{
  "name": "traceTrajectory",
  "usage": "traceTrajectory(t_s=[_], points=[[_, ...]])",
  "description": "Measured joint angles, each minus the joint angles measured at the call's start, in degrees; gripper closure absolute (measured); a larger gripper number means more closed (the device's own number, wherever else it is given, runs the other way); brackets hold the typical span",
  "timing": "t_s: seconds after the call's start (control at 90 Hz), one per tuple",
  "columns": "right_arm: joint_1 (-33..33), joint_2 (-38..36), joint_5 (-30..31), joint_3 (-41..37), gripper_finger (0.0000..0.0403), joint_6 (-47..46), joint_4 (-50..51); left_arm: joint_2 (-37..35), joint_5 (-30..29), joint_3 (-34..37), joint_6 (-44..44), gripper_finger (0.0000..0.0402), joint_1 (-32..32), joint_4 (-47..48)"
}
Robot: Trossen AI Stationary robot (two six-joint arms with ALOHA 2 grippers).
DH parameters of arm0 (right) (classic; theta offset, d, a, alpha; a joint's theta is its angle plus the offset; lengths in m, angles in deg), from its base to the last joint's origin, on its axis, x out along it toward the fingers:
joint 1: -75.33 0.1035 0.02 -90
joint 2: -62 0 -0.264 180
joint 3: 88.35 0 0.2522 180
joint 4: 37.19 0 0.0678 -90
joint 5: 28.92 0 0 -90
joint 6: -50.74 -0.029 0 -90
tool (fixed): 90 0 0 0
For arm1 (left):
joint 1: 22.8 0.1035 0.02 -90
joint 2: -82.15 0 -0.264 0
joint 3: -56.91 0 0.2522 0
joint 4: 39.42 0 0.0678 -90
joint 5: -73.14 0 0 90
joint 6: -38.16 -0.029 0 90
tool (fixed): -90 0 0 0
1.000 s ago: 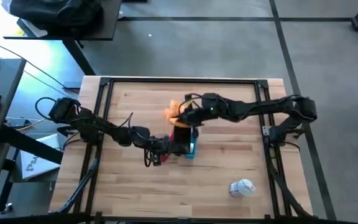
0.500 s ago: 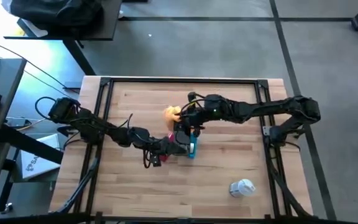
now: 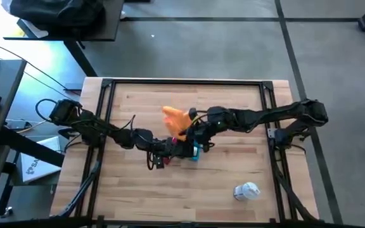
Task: Apply microfiber cloth
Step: Wipe the front and back of the black cellphone with the orange microfiber cloth
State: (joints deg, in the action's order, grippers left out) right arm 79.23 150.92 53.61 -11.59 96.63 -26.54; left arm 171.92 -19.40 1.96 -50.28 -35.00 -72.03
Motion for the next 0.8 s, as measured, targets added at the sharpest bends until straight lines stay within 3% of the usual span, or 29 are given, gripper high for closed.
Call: traceTrajectory(t_s=[0.267, 0.556, 0.8], points=[[0.9, -0.3, 0.3, 0.1, 0.0403, -4.3, 2.5, 0.1, 0.2, 0.0, -0.6, 0.0394, 0.5, -0.6], [-3.8, -0.1, -1.9, 0.1, 0.0403, -1.9, 2.3, 0.1, -0.1, 0.0, -2.8, 0.0394, 0.4, -1.1], [-7.2, 0.0, 1.2, 0.0, 0.0403, 1.8, 1.0, 0.1, 1.4, -0.2, -0.9, 0.0394, 0.0, -1.4]])
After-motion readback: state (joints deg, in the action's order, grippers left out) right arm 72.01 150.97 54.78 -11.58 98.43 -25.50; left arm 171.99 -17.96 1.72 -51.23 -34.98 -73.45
